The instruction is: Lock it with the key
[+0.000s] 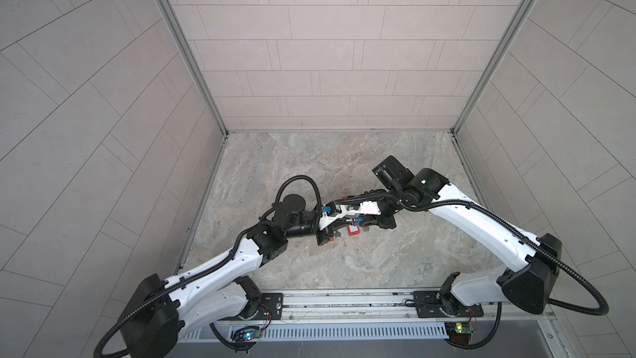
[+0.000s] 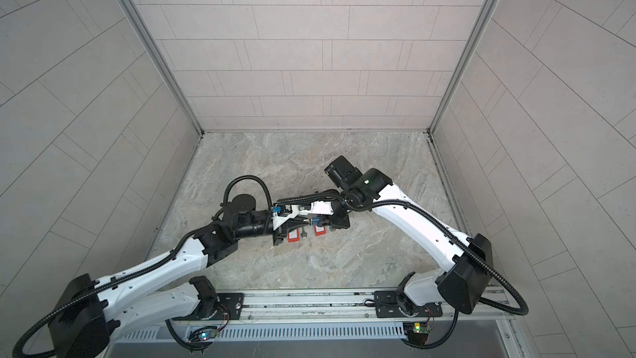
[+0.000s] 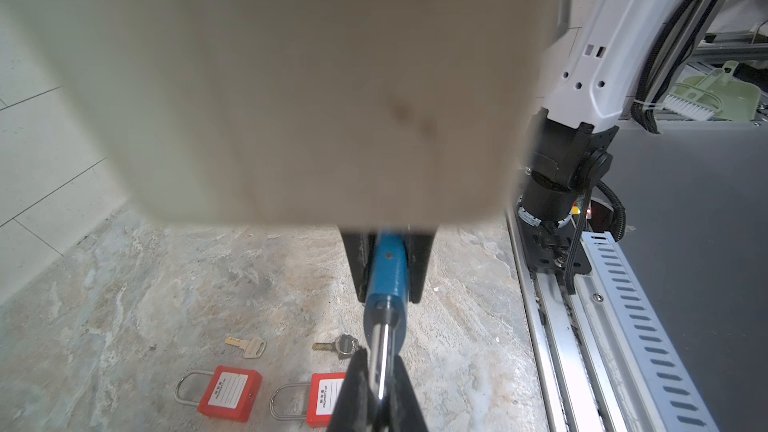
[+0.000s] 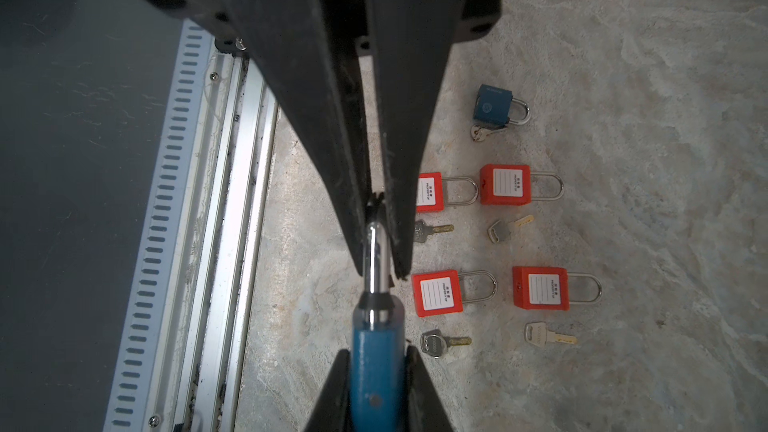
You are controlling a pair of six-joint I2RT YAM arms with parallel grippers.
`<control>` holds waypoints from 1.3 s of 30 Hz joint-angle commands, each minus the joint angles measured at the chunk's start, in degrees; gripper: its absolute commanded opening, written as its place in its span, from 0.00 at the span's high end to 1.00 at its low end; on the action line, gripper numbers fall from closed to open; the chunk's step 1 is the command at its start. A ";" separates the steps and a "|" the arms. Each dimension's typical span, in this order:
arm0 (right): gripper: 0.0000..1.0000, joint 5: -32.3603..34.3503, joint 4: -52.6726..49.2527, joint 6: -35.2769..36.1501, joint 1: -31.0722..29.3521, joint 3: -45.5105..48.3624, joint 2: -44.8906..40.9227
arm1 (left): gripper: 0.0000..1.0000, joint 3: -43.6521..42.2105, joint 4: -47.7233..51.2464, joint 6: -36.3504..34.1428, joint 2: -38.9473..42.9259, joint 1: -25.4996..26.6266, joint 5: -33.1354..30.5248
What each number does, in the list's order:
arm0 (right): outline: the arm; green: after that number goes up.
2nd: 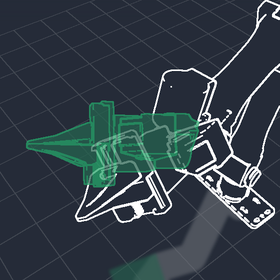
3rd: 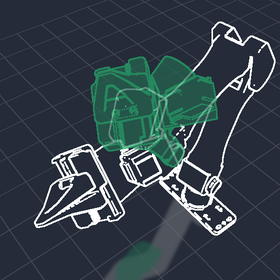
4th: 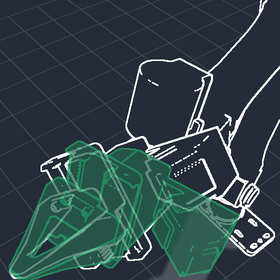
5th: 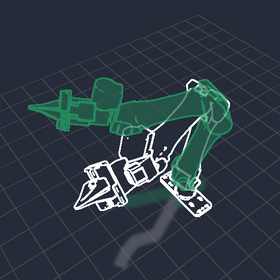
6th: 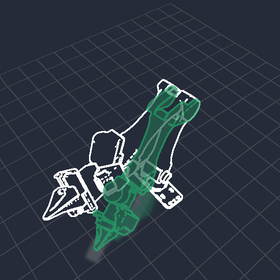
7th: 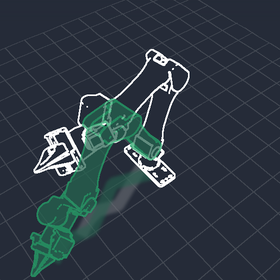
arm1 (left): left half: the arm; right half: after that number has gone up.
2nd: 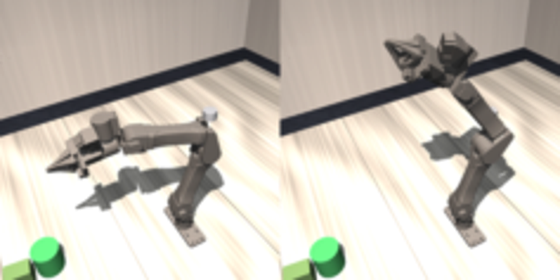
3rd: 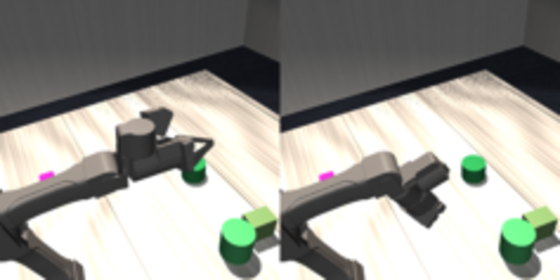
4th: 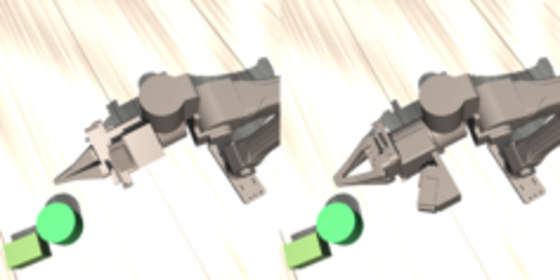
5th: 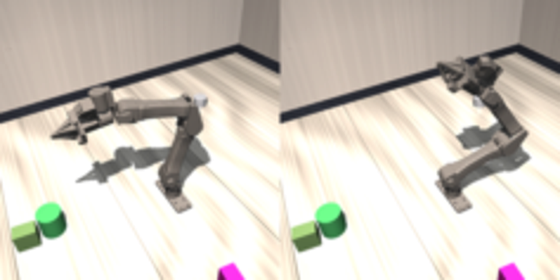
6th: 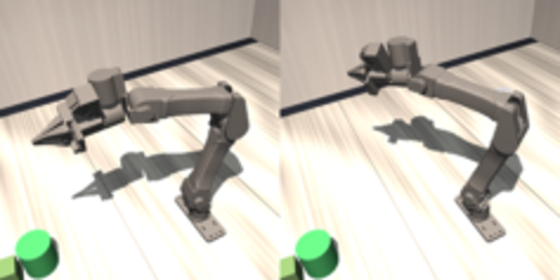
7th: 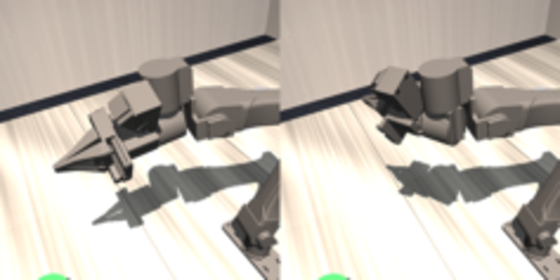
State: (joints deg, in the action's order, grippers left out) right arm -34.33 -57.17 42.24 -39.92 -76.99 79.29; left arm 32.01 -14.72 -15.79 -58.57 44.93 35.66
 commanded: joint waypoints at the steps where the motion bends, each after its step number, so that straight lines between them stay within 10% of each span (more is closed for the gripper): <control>1: 1.00 -16.29 15.03 -1.37 -3.43 -3.56 1.66 | 1.00 -0.18 -12.01 -0.87 -3.29 3.88 -1.57; 6: 1.00 -16.37 20.85 -4.23 -3.50 -1.54 1.92 | 1.00 -4.54 -27.33 4.71 -7.08 4.44 -4.64; 39: 1.00 -20.89 16.62 0.98 -1.75 -2.84 3.38 | 1.00 3.28 -13.11 -3.17 -5.50 6.79 -0.44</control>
State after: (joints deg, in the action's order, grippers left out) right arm -36.64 -57.21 42.61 -35.20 -77.97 83.05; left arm 30.55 -23.86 -15.09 -63.51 47.27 25.76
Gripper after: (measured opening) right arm 0.192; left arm 0.073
